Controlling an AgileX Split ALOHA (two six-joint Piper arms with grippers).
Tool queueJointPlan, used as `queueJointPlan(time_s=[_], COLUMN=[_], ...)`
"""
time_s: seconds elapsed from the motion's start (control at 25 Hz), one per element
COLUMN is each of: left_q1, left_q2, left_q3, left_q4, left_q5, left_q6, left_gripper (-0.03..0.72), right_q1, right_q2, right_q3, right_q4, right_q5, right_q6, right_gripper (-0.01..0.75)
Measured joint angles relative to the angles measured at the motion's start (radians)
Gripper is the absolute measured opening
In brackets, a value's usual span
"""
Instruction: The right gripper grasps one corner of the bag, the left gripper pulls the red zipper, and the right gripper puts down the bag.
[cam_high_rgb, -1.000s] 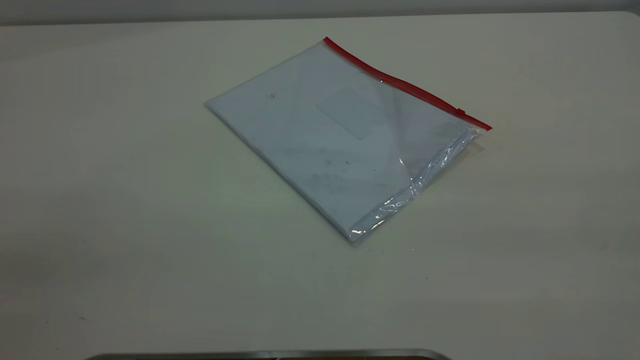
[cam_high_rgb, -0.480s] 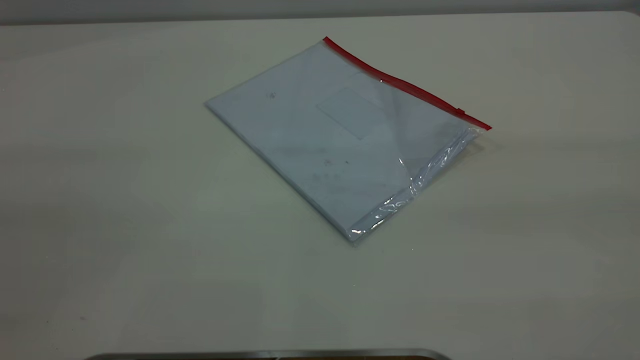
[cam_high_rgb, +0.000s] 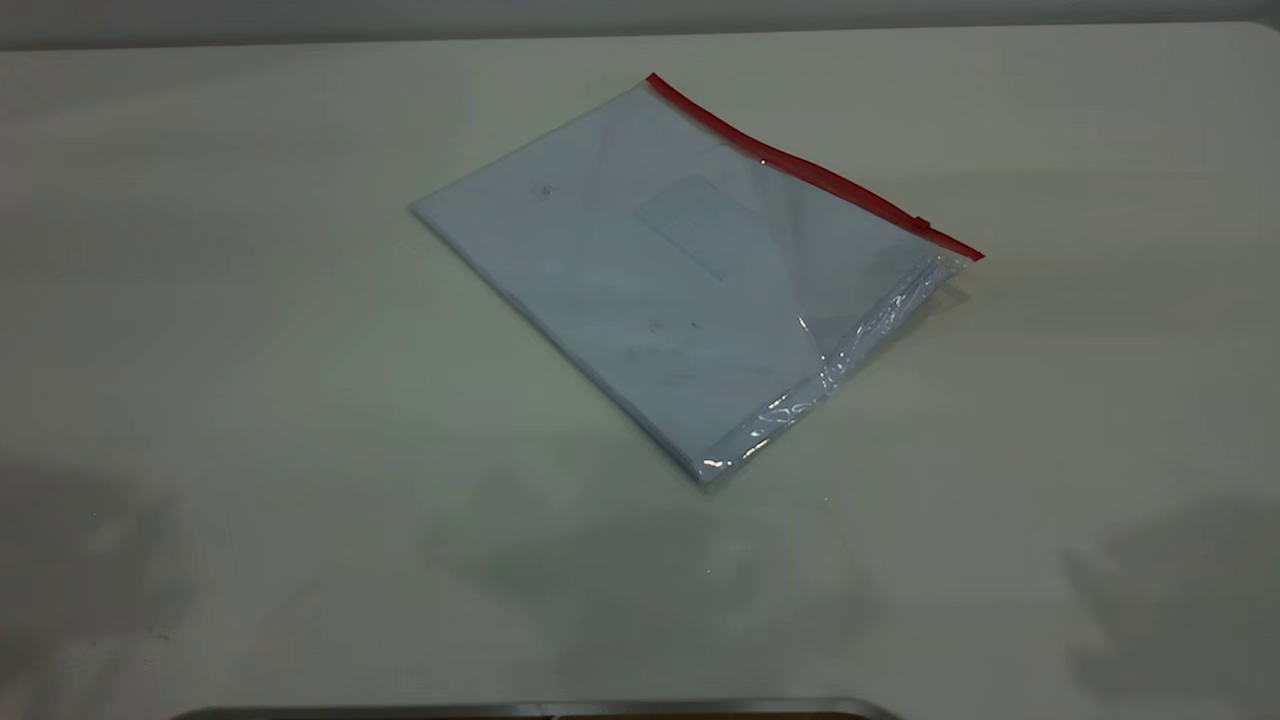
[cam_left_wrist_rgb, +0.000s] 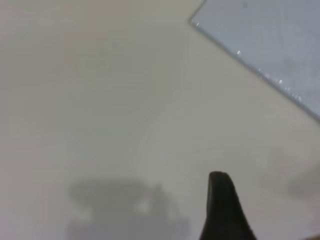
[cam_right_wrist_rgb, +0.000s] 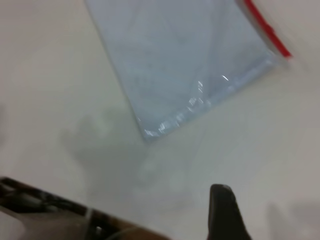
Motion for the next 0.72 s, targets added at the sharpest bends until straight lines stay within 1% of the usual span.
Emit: queueJointPlan(time_s=[0.16,0.24,0.32,0.44,0.56,0.72], left_q1=[0.0,0.0,0.0,0.0,0.0,0.0], left_q2=[0.152,0.212,0.266,0.323,0.363,0.392], left_q3=[-0.07,-0.108,-0.137,-0.166,-0.184,-0.186], left_q4=[-0.123,-0.204,-0.274,-0.371,-0.463,-0.583], left_q5=[-0.094,-0.116,-0.126,-0.132,-0.136,-0.152], left_q6=[0.121,0.184,0.243,0.34,0.429,0.54], left_gripper=[0.524,0.524,0.524,0.524,0.525,0.525], right_q1=[0.0,0.0,0.0,0.0,0.0,0.0], right_q2=[0.249,0.373,0.496,0.691,0.87,1.076], right_q3=[-0.007,-0.025,-0.056,-0.127,-0.225,-0.366], right_q4=[0.325,0.482,0.634,0.812,0.88,0.891], right_q5=[-0.096,-0.131,-0.132,-0.088,-0.037,-0.013], right_q6=[-0.298,-0.454,-0.598,-0.79,-0.877,-0.896], right_gripper=[0.491,0.491,0.491,0.491,0.491,0.491])
